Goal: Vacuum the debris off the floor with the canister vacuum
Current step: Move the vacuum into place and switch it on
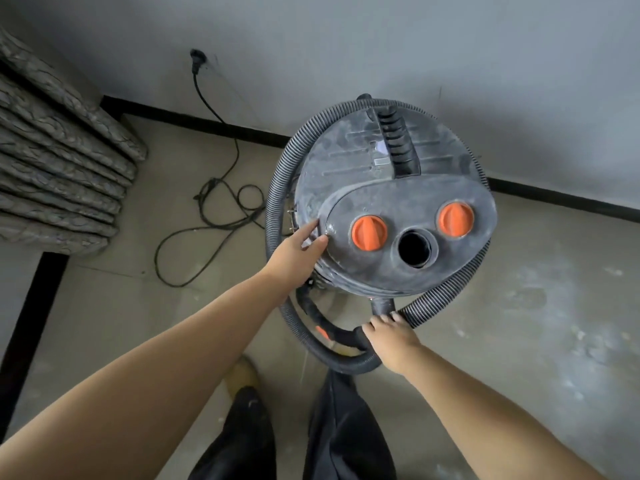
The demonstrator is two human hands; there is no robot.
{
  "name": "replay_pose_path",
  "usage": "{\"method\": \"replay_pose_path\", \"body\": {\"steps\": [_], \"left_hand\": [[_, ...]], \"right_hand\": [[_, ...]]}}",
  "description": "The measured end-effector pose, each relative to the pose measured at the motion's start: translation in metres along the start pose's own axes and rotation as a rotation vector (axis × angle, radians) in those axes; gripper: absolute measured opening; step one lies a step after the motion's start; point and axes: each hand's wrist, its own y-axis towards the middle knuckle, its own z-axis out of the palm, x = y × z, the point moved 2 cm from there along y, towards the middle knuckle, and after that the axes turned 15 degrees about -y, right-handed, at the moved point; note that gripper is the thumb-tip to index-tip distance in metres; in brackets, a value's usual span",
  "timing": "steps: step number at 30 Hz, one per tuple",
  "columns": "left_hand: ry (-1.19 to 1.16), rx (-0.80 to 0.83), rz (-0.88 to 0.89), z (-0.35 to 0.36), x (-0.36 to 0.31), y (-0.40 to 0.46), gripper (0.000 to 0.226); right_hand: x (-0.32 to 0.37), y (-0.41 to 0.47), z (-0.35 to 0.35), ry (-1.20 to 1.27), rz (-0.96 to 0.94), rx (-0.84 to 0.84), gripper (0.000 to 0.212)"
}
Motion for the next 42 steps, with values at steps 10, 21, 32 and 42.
{"method": "replay_pose_path", "body": {"steps": [10,21,32,42], "left_hand": [[-0.001,0.003,-0.002,0.003,0.005,0.004,0.05],[0.215,-0.071,-0.07,0.008,-0.033,-0.015,0.045],[0.21,0.556,-0.017,0.125,-0.05,-0.126,0.029],[-0.001,0.679,0.073,0.165,-0.079,-0.135,0.058]], "right_hand": [[0.006,0.018,0.013,-0.301,0.037,0.344,0.067],[-0.081,-0.172,-0.072,-0.264,-0.168,-0.097,0.057],[-0.156,-0.213,-0.126,-0.402,-0.115,-0.548,0.039],[-0.207,-0.215,-0.166,-0.048,0.106,-0.625,0.053]]}}
